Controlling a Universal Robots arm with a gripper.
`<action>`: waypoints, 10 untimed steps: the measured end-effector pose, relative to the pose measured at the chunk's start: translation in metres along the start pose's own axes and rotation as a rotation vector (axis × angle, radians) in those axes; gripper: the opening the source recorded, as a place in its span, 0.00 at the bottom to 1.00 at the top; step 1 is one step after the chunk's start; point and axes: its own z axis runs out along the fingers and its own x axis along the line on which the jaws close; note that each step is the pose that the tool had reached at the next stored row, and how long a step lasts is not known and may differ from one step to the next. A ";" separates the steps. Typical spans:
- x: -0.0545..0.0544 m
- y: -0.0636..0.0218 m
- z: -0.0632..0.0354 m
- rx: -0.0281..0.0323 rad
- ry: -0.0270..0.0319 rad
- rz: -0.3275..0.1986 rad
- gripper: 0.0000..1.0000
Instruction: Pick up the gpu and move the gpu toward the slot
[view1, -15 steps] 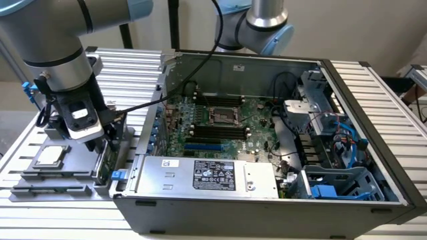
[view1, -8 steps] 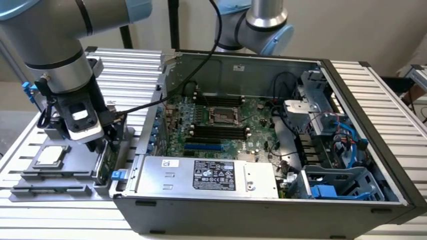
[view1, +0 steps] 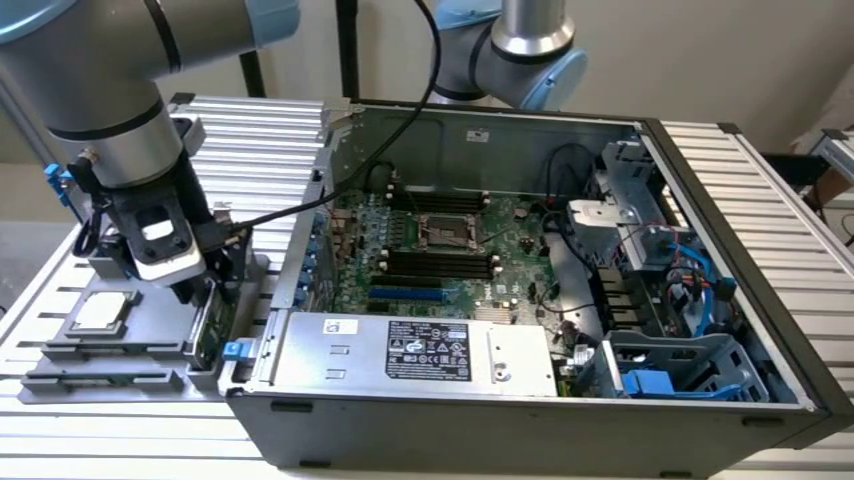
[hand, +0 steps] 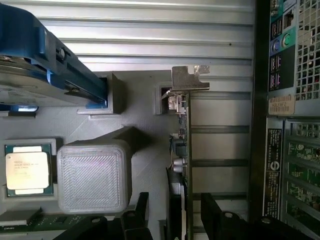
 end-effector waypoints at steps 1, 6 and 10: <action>0.000 0.0000 0.0002 0.0000 -0.0017 0.000 0.54; 0.000 0.0000 0.0009 0.0000 -0.0033 0.000 0.54; 0.000 0.0001 0.0011 -0.0001 -0.0035 0.000 0.45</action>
